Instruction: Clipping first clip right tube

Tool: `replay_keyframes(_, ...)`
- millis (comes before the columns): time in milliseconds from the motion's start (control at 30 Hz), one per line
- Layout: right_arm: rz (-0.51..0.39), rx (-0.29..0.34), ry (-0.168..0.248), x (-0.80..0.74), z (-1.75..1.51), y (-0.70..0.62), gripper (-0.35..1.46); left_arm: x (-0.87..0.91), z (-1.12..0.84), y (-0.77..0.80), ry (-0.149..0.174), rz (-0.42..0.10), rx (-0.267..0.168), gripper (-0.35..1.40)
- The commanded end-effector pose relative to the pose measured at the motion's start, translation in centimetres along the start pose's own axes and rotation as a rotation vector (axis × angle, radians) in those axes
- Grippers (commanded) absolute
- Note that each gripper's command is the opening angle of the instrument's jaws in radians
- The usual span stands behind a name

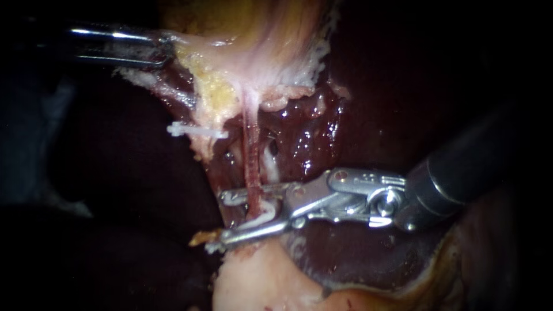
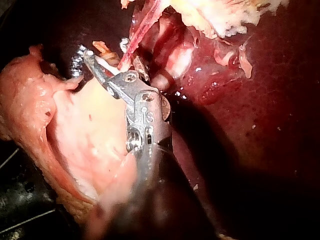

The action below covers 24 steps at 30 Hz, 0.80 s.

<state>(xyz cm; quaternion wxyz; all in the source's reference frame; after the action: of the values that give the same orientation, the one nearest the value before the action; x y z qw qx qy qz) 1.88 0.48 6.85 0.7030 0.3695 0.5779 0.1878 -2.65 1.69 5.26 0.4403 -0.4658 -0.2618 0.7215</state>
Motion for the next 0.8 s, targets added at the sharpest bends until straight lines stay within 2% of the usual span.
replay_keyframes(33,-0.002,0.006,0.004,0.02,0.01,-0.05,0.49,0.00,0.00,0.00,0.000,0.000,0.000,-0.35)
replay_keyframes(233,0.014,0.073,0.032,0.18,0.03,-0.31,0.49,0.00,0.00,0.00,0.000,0.000,0.000,-0.35)
replay_keyframes(400,0.024,0.117,0.035,0.29,0.03,-0.43,0.47,0.00,0.00,0.00,0.000,0.000,0.000,-0.35)
replay_keyframes(633,0.037,0.141,0.026,0.28,0.01,-0.40,0.38,0.00,0.00,0.00,0.000,0.000,0.000,-0.35)
replay_keyframes(800,0.061,0.141,0.021,0.27,-0.03,-0.38,0.17,0.00,0.00,0.00,0.000,0.000,0.000,-0.35)
